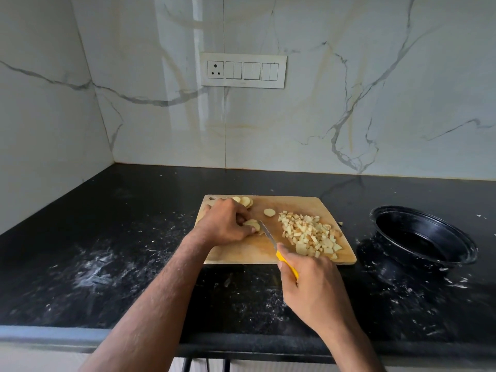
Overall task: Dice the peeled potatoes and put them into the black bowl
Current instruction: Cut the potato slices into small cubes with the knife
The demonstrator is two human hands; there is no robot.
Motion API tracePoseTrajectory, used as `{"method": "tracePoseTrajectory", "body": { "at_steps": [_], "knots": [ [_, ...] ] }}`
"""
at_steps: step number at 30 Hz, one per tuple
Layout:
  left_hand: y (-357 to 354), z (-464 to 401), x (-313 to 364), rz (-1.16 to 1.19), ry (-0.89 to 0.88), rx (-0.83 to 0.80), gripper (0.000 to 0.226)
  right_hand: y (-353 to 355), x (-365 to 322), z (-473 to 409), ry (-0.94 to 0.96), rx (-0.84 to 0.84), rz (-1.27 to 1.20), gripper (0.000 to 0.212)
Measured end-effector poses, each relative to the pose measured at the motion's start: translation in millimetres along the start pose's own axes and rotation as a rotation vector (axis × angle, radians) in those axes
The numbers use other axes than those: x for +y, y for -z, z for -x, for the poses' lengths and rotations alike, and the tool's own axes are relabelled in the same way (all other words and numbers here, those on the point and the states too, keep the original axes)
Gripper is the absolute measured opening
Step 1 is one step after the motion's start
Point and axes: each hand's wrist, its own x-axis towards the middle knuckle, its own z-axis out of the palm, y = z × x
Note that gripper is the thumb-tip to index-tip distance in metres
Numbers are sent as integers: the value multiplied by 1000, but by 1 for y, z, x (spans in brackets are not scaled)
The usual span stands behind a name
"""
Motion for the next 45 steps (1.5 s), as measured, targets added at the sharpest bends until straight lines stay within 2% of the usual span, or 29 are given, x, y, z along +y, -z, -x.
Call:
{"method": "tracePoseTrajectory", "body": {
  "at_steps": [6,12,17,21,24,27,30,34,38,45],
  "knots": [
    [3,2,-2,-3,0,33,32,2,-2,1,29,3,5,35],
    [1,0,-9,53,-35,-49,59,5,-2,4,86,6,-53,36],
    [-2,0,-10,71,-15,22,36,6,2,7,49,35,-74,39],
    [-1,2,-9,44,-3,48,28,7,1,6,29,23,-33,34],
    [-1,2,-11,104,-19,5,28,7,0,5,-48,36,15,32],
    [1,2,-8,173,-84,-69,15,6,-3,5,-73,26,14,32],
    [0,3,-4,200,-128,-72,25,4,-6,1,-45,16,15,33],
    [0,4,-3,229,-113,-48,14,-3,-11,-11,-58,56,-40,38],
    [-3,2,-2,236,-87,-32,21,-11,-12,-13,-75,11,-11,44],
    [-3,3,1,248,-58,-3,17,-6,-16,-9,-63,-53,67,45]
  ]
}}
